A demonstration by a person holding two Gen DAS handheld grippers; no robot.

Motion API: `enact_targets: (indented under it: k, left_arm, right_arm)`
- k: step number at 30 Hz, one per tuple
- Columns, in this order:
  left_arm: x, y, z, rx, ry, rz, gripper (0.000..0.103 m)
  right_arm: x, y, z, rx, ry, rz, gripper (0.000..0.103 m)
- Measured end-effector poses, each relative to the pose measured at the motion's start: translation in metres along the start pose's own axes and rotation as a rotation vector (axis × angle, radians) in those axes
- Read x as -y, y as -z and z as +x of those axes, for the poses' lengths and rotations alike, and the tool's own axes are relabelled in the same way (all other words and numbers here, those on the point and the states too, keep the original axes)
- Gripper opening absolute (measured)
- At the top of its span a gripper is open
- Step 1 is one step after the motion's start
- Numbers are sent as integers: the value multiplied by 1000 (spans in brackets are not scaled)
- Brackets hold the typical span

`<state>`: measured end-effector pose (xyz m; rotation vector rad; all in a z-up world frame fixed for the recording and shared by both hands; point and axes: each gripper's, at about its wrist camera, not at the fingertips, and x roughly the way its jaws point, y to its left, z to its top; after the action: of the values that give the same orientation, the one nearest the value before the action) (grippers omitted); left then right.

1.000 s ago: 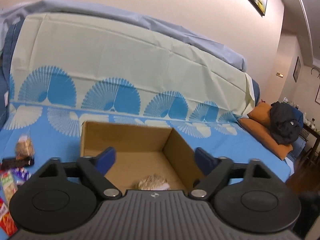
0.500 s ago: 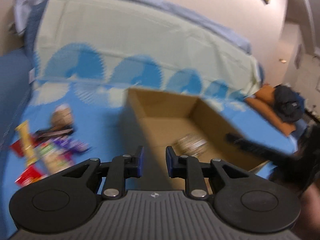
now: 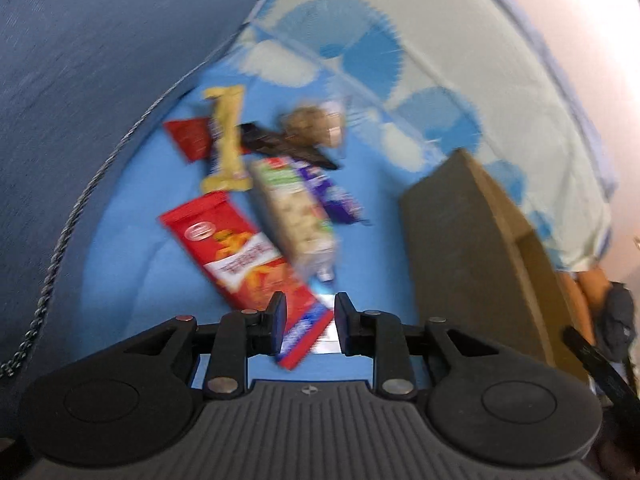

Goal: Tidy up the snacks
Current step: 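Return the left tool to the snack pile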

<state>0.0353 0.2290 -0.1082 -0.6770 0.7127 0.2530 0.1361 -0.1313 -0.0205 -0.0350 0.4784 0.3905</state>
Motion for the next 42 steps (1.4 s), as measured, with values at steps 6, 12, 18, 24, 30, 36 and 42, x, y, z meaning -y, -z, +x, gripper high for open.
enact_targets:
  k: [6,12,18,24,30,36,42]
  left_arm:
    - [-4,-2,19,-29,-139,-26,57]
    - [25,0,38,40,-285,58,93]
    - [47,11,57,12,-410,239,90]
    - [31,-12,30,-140,-356,265,22]
    - [-16,-14,3,-206,-189,159,15]
    - [-20,-13,-16,-78,-139,96,46]
    - [-16,-16,-6,-95,-137,114,52]
  right_arm:
    - [-18,3,-4,8,-8,-82,56]
    - [-29,8,-8,3,-7,-129,56]
    - [-43,9,-12,21,-6,-161,56]
    - [-69,9,-26,114,-60,-253,56]
    - [-113,17,-42,180,-231,-417,56]
    - [-159,15,-27,72,-383,-449,55]
    - [-194,24,37,-174,-345,-344,55]
